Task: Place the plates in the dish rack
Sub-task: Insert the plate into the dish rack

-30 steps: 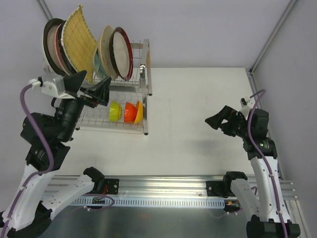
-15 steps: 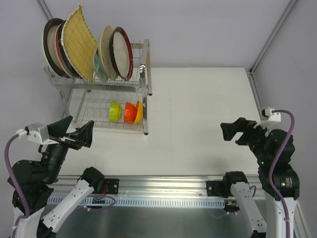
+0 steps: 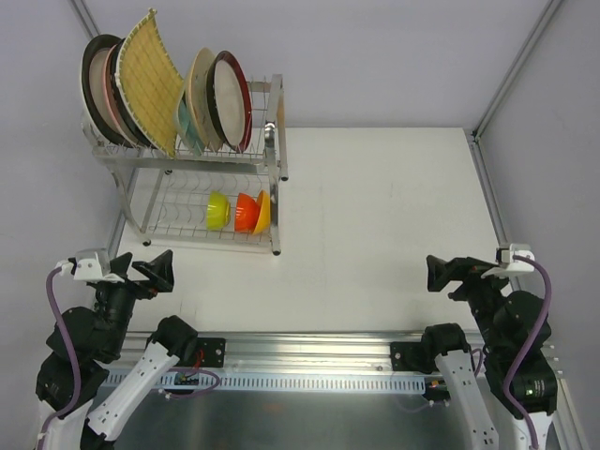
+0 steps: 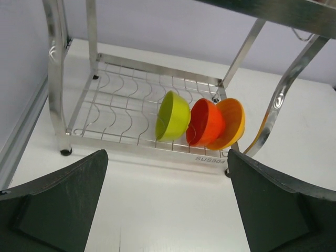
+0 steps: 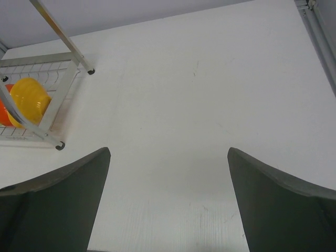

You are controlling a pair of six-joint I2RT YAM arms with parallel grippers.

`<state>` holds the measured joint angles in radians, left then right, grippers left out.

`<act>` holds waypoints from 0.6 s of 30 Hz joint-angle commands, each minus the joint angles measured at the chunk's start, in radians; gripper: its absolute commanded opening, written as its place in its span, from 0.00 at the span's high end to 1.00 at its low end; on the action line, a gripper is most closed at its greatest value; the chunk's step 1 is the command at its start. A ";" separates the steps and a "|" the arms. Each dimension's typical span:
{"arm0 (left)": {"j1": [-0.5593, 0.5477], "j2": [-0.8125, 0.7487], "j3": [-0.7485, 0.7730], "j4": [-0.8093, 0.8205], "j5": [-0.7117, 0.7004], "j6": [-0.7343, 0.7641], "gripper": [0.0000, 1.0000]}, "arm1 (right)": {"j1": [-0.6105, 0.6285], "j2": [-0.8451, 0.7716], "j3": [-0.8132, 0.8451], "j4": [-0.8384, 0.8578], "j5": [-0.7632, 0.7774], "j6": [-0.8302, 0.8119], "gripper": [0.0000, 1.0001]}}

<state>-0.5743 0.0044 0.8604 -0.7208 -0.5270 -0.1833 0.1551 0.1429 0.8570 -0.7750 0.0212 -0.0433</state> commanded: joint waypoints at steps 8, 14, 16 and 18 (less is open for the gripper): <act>0.004 -0.167 -0.011 -0.078 -0.097 -0.096 0.01 | 0.034 -0.112 -0.079 0.069 0.152 -0.044 0.00; 0.005 -0.169 0.000 -0.115 -0.123 -0.127 0.01 | 0.052 -0.166 -0.122 0.089 0.181 -0.050 0.01; 0.005 -0.167 0.000 -0.123 -0.128 -0.136 0.01 | 0.057 -0.177 -0.131 0.097 0.186 -0.050 0.01; 0.005 -0.169 -0.001 -0.124 -0.136 -0.142 0.01 | 0.061 -0.181 -0.131 0.097 0.192 -0.052 0.00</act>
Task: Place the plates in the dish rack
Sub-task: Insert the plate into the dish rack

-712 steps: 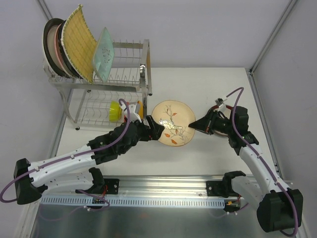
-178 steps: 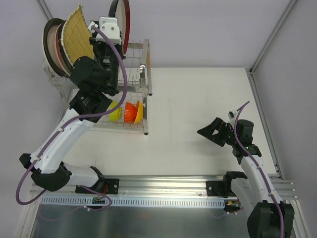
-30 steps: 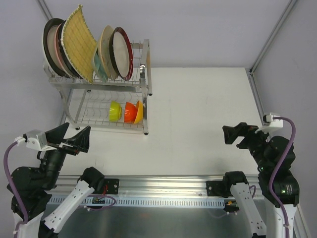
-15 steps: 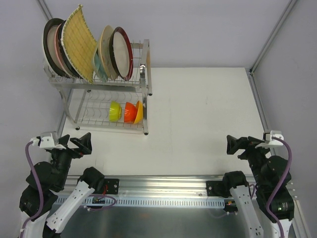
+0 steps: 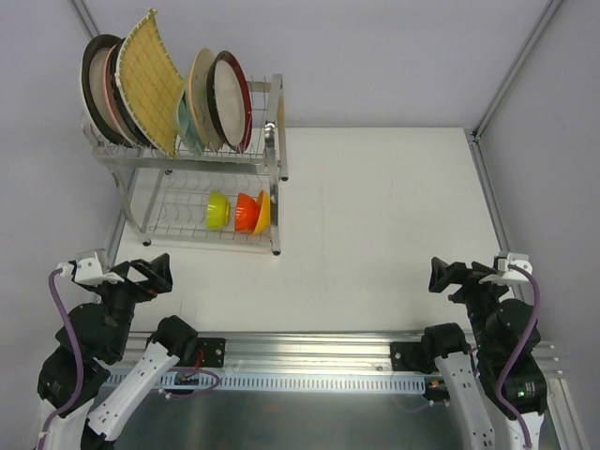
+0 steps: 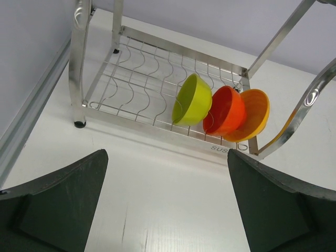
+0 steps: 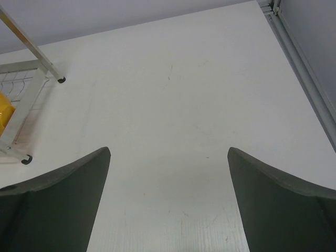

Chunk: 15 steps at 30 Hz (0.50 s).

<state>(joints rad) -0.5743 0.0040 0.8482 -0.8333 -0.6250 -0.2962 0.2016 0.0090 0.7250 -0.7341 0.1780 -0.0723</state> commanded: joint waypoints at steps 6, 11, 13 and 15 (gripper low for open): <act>0.005 -0.168 0.008 -0.020 -0.058 -0.046 0.01 | 0.024 -0.049 -0.012 0.064 0.037 -0.026 0.00; 0.004 -0.168 0.003 -0.021 -0.068 -0.055 0.01 | 0.024 -0.049 -0.016 0.067 0.044 -0.021 0.01; 0.005 -0.168 0.000 -0.021 -0.068 -0.057 0.01 | 0.024 -0.044 -0.016 0.067 0.049 -0.017 0.01; 0.005 -0.168 0.000 -0.021 -0.070 -0.058 0.01 | 0.024 -0.041 -0.016 0.067 0.049 -0.017 0.00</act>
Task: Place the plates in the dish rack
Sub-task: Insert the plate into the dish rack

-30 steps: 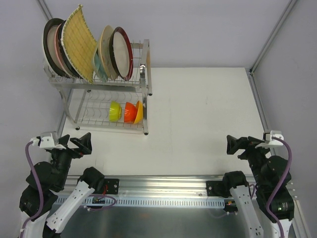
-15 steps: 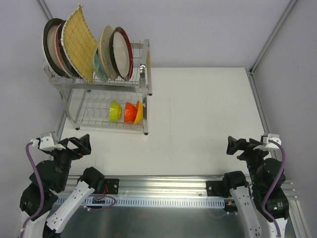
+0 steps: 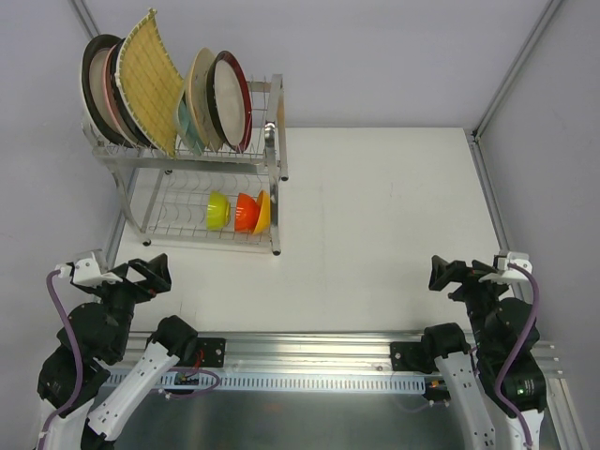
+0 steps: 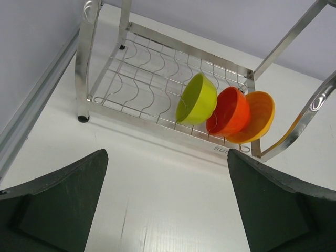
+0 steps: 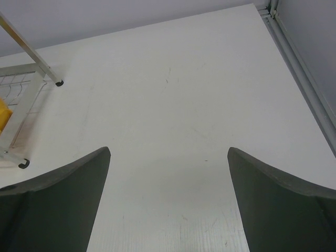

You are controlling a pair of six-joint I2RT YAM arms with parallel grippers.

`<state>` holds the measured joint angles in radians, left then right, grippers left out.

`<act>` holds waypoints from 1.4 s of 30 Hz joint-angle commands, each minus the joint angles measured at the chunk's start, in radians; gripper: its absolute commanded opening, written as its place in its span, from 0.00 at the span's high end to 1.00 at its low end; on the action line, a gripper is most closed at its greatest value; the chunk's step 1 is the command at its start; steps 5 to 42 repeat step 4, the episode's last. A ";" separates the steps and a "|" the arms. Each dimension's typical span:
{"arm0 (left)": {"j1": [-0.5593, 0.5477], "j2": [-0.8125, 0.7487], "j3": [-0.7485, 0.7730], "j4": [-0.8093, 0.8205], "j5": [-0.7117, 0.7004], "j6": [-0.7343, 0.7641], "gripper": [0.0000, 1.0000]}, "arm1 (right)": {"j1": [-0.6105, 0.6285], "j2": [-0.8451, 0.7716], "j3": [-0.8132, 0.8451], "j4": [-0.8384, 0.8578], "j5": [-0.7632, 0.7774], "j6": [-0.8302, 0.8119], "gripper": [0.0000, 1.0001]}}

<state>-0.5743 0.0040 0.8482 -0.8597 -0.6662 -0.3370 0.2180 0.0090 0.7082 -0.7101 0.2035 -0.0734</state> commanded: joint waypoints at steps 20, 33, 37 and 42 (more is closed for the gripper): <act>0.005 -0.168 0.002 0.004 -0.033 -0.020 0.01 | 0.007 -0.041 -0.003 0.046 0.027 -0.014 0.00; 0.005 -0.168 0.002 0.004 -0.033 -0.020 0.01 | 0.007 -0.041 -0.003 0.046 0.027 -0.014 0.00; 0.005 -0.168 0.002 0.004 -0.033 -0.020 0.01 | 0.007 -0.041 -0.003 0.046 0.027 -0.014 0.00; 0.005 -0.168 0.002 0.004 -0.033 -0.020 0.01 | 0.007 -0.041 -0.003 0.046 0.027 -0.014 0.00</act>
